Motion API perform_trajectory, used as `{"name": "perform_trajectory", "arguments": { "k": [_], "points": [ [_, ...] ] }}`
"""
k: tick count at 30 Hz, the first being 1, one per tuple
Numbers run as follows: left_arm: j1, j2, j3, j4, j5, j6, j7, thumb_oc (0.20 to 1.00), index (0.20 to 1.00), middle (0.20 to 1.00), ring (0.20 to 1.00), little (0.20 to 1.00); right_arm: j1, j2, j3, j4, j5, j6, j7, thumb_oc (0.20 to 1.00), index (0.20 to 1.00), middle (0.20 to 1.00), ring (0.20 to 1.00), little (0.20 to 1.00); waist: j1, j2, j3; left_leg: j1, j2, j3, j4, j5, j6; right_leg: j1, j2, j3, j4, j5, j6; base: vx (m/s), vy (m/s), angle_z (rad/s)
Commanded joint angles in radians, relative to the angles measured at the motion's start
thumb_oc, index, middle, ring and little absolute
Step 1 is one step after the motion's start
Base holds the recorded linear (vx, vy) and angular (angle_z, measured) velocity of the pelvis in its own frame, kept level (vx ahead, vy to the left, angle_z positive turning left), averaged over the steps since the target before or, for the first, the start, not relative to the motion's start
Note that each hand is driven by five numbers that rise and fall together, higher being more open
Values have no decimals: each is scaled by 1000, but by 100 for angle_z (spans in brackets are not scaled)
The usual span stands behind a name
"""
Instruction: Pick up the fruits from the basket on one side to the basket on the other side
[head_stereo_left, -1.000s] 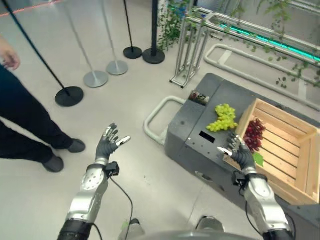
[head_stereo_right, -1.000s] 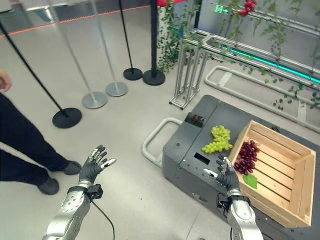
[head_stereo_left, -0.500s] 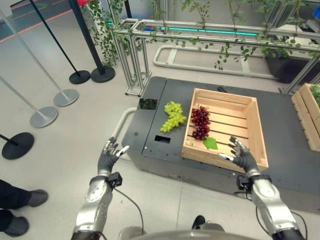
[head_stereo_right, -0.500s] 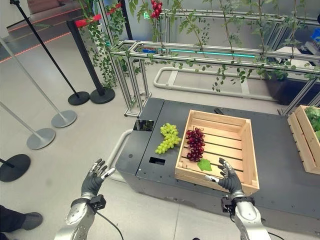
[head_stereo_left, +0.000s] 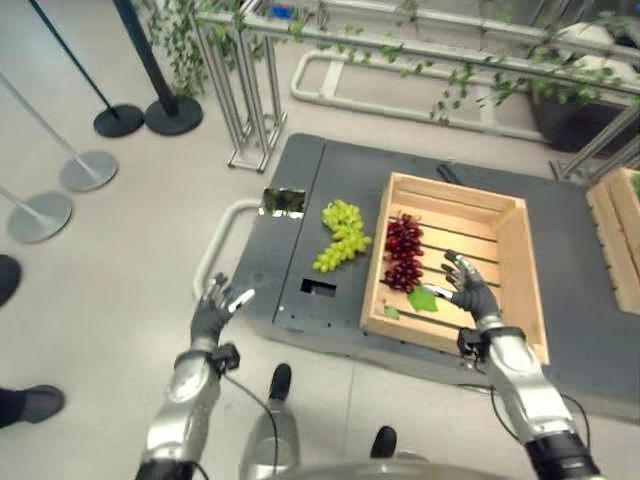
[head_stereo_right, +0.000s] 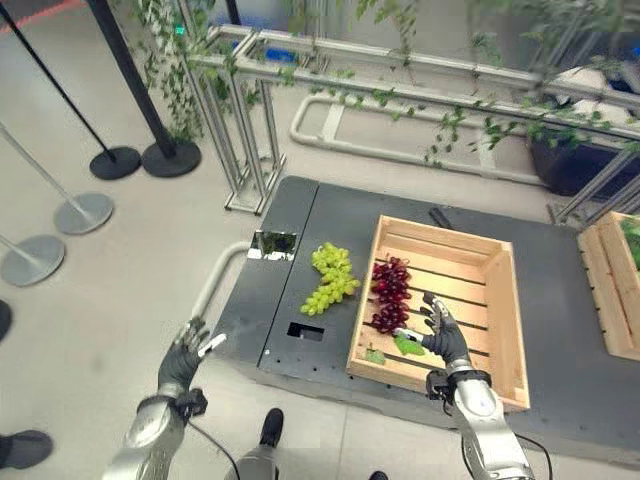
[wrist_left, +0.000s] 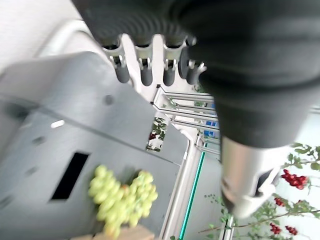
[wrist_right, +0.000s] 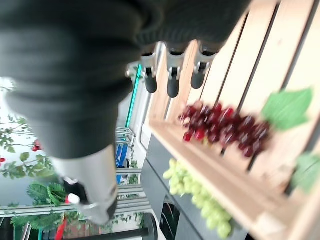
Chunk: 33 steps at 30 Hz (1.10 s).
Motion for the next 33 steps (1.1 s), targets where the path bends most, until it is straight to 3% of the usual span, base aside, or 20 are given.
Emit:
{"name": "perform_trajectory", "arguments": {
  "k": [1, 3, 4, 5, 6, 7, 8, 10, 11, 13, 17, 26, 33],
  "points": [
    [38, 28, -2, -47, 20, -43, 1, 1000, 1000, 1000, 1000, 1000, -3, -50, -20, -35, -15, -32, 2, 1000, 1000, 1000, 1000, 1000, -12, 28, -71, 27, 88, -3, -95, 1, -38, 0, -42, -35, 263, -205, 54, 72, 215, 4],
    [33, 46, -13, -42, 25, -39, 5, 1000, 1000, 1000, 1000, 1000, -2, -37, -12, -6, -52, -19, -5, 1000, 1000, 1000, 1000, 1000, -19, 8, -62, 62, 54, 10, -97, -25, 4, -67, -95, -3, 408, -164, 101, 79, 271, 1],
    [41, 54, -17, -50, 27, -37, 4, 1000, 1000, 1000, 1000, 1000, -2, -27, -10, 18, -67, -9, -10, 1000, 1000, 1000, 1000, 1000, -33, 6, -55, 95, 40, 6, -100, -45, 35, -118, -103, 28, 537, -82, 125, 78, 221, 0],
    [42, 54, -16, -50, 27, -37, 4, 1000, 1000, 1000, 1000, 1000, -3, -27, -10, 18, -67, -9, -10, 1000, 1000, 1000, 1000, 1000, -31, 4, -55, 94, 38, 9, -99, -45, 36, -124, -106, 32, 545, -83, 127, 95, 236, 22],
    [39, 75, -27, -58, 38, -38, 0, 1000, 1000, 1000, 1000, 1000, -22, -29, -6, 50, -93, -6, -26, 1000, 1000, 1000, 1000, 1000, -42, 15, -32, 111, 43, -3, -105, -53, 51, -212, -66, 74, 627, -84, 133, 29, 99, 29],
    [38, 75, -26, -58, 38, -38, -1, 1000, 1000, 1000, 1000, 1000, -24, -29, -6, 52, -93, -7, -26, 1000, 1000, 1000, 1000, 1000, -40, 14, -32, 110, 43, -1, -104, -54, 51, -215, -67, 77, 630, -86, 132, 102, 99, 25],
    [38, 81, -29, -63, 33, -41, -5, 1000, 1000, 1000, 1000, 1000, -48, -30, -1, 101, -89, 6, -44, 1000, 1000, 1000, 1000, 1000, -35, 10, -30, 120, 33, 0, -112, -67, 47, -240, -85, 74, 521, -101, 113, 78, -1, 4],
    [32, 87, -35, -67, 29, -41, -8, 1000, 1000, 1000, 1000, 1000, -67, -36, 2, 125, -91, 10, -60, 1000, 1000, 1000, 1000, 1000, -28, 8, -25, 121, 31, -6, -110, -71, 41, -228, -95, 59, 445, -103, 102, 100, -64, -1],
    [23, 94, -42, -72, 22, -43, -10, 1000, 1000, 1000, 1000, 1000, -90, -49, 4, 154, -88, 11, -73, 1000, 1000, 1000, 1000, 1000, -25, 2, -19, 119, 30, -14, -111, -77, 32, -216, -94, 50, 305, -94, 88, 152, -146, 9],
    [20, 117, -52, -92, 44, -40, -27, 1000, 1000, 1000, 1000, 1000, -108, -71, -1, 236, -92, 26, -102, 1000, 1000, 1000, 1000, 1000, -11, -21, -24, 112, 11, -21, -102, -94, 30, -167, -91, 66, 139, -57, 89, 152, -147, 26],
    [43, 114, -66, -152, 14, -43, -53, 1000, 1000, 1000, 1000, 1000, -194, -107, 6, 362, -52, 38, -106, 1000, 1000, 1000, 1000, 1000, 7, -24, -35, 79, 16, -7, -100, -82, 14, -129, -79, 16, 64, -24, 86, 40, -74, 52],
    [34, 108, -100, -169, -33, -38, -50, 1000, 1000, 1000, 1000, 1000, -310, -147, 48, 579, -26, 52, -118, 1000, 1000, 1000, 1000, 1000, 16, 4, -12, 34, 37, -18, -98, -64, -13, -125, -60, 3, 13, -16, 73, -11, -55, -5],
    [-2, 114, -144, -196, -81, -60, -25, 1000, 1000, 1000, 1000, 1000, -511, -166, 109, 869, 6, 54, -153, 1000, 1000, 1000, 1000, 1000, 32, 51, 57, -25, 51, -24, -96, -36, -29, -184, -50, 6, 27, -20, 62, -50, -36, -1]
  ]
}}
